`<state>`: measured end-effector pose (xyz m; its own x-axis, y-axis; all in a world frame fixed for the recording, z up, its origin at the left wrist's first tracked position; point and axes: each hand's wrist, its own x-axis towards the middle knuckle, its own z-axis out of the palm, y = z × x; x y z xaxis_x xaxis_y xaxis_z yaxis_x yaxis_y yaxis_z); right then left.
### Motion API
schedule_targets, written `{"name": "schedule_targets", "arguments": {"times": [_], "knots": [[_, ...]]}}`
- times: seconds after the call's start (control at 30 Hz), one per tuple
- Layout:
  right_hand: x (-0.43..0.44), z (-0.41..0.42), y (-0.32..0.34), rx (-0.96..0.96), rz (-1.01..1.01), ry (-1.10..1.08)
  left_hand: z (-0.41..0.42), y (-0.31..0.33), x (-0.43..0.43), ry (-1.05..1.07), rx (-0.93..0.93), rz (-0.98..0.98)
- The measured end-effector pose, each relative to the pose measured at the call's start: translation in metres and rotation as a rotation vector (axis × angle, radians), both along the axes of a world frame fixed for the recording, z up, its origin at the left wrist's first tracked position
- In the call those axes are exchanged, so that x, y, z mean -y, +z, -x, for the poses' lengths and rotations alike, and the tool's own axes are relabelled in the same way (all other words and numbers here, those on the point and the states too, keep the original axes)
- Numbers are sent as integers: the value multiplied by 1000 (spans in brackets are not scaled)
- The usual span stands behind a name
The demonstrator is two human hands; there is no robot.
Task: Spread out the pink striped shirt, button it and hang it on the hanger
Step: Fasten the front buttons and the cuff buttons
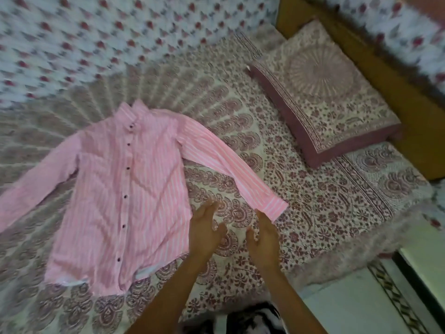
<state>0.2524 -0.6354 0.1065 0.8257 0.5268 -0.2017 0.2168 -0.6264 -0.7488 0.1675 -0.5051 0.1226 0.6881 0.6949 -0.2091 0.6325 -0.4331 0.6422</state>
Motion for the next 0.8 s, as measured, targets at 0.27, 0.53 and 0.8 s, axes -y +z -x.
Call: {"name": "schedule_targets", "arguments": {"times": [0.27,0.53,0.8], "knots": [[-41,69,40,155,29,143,102,32,-41,103,30,-116],[-120,231,84,146,-84,183,275,69,-93,188,65,-225],[-202,349,105,218,-148,336,413,95,-152,370,35,-236]]}}
